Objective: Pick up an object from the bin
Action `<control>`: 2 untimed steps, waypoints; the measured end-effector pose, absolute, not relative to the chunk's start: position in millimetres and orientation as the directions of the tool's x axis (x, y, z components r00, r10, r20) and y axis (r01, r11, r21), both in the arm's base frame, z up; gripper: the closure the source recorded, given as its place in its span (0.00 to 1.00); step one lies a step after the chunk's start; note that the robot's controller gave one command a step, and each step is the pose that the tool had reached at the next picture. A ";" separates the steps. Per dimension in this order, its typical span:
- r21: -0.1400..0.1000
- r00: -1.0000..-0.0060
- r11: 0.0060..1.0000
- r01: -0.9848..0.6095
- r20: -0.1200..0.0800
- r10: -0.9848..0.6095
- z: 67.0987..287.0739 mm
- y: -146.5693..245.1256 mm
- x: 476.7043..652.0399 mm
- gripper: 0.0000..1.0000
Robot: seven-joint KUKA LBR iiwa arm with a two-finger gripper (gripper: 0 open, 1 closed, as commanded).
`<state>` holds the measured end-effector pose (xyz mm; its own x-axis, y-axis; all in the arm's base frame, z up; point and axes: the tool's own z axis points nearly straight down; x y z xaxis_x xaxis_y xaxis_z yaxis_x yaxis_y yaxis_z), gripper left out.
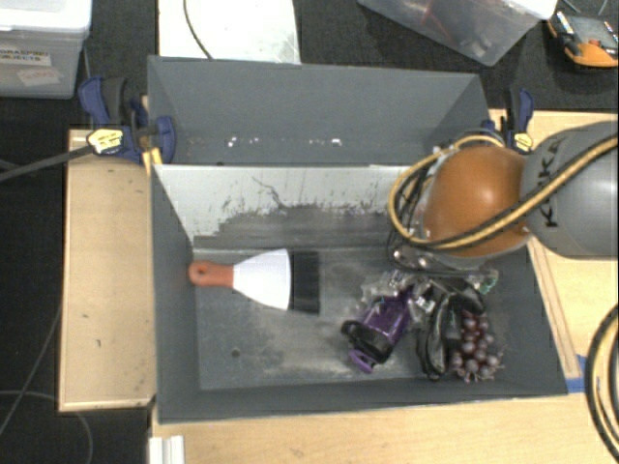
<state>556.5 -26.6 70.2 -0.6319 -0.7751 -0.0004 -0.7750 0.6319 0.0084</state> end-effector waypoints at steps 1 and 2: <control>0.017 -0.634 0.634 -0.773 0.005 -0.773 86.3 -26.2 553.7 1.00; 0.011 -0.638 0.638 -0.770 0.001 -0.770 114.1 -26.4 555.7 1.00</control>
Offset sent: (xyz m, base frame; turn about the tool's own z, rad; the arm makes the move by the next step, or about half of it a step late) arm -0.0019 0.0003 0.0606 0.0017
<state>555.7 -26.4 114.1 -0.6376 -0.7704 0.0010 -0.7703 0.6376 0.0110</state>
